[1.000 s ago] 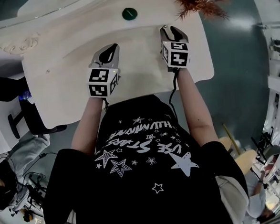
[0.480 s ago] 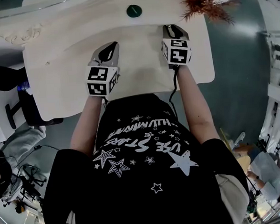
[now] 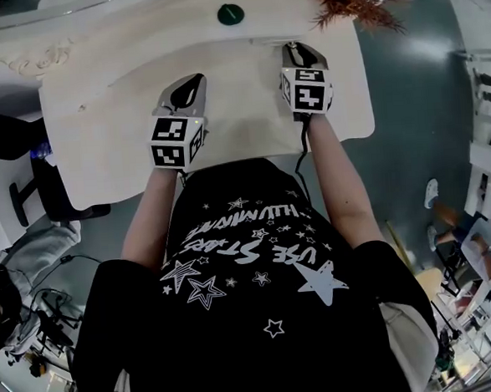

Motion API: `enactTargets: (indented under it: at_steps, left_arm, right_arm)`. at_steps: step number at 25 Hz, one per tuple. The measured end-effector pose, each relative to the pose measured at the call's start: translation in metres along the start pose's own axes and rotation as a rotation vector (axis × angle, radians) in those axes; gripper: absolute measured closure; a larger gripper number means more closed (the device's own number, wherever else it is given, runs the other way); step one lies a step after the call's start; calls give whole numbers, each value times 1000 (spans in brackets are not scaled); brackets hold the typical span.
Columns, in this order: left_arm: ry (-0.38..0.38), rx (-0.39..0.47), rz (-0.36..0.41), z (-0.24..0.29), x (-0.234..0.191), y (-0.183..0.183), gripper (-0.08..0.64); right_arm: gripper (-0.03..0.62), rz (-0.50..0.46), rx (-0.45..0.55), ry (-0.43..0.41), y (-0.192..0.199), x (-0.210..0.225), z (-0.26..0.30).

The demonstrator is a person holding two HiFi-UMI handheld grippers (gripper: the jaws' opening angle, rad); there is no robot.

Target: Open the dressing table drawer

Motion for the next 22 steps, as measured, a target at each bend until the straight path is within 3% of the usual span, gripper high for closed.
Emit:
enactTargets:
  at_steps: [22]
  left_arm:
    - [14,14,9,-18,15,3,558]
  right_arm:
    - [471,28,-11,10,18,-8,-25]
Point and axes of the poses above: the fingertips, and each gripper's own axes: z forward along the fingers, x to its right, y out of its underside, the point moved 3 cm from there along -z, backward along the fingers, and after that the axes turned 6 degrees about -y, right-handed, at the moved point
